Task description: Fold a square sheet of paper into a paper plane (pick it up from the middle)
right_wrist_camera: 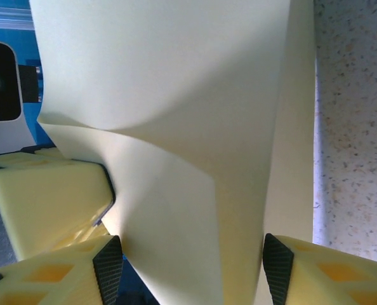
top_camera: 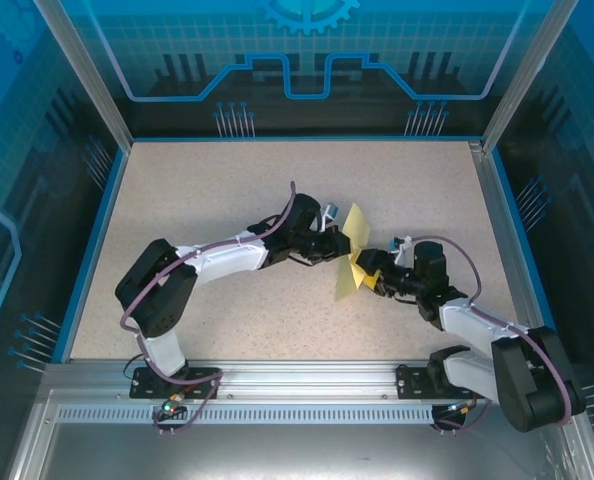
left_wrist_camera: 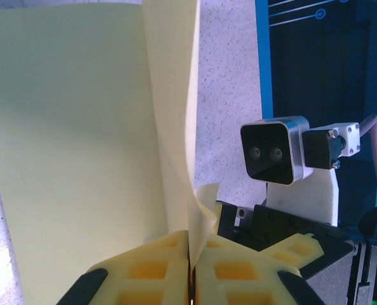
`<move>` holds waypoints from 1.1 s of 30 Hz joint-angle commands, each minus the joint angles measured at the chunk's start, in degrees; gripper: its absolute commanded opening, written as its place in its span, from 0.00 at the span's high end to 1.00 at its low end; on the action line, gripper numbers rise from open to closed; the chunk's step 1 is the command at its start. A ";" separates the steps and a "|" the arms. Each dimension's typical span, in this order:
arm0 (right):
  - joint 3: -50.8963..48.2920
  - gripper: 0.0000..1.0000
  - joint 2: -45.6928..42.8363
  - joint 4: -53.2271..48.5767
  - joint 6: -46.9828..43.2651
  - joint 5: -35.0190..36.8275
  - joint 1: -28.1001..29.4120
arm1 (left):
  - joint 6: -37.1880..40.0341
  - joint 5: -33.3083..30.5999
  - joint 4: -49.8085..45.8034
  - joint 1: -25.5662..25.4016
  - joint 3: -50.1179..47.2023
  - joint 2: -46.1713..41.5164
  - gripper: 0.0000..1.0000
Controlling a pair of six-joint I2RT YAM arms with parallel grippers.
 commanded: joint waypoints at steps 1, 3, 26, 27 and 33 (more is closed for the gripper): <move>0.53 0.36 -2.10 2.94 2.98 -1.47 -0.91 | -1.56 1.63 2.36 0.80 -1.28 -3.01 0.90; 0.91 0.36 -2.97 3.53 3.42 -1.48 -0.92 | -2.04 1.84 3.10 0.76 -1.81 -3.16 0.90; 2.33 0.79 -7.71 -4.99 0.30 -1.30 -2.14 | -3.14 3.39 8.19 1.00 -7.18 -3.46 0.77; 2.34 0.81 -7.67 -5.44 -0.03 -1.19 -2.19 | -3.05 3.54 8.13 1.00 -7.16 -3.52 0.77; 4.75 0.89 -8.56 -13.19 -4.92 0.14 -2.12 | -1.94 3.66 7.05 1.60 -7.38 -3.52 0.65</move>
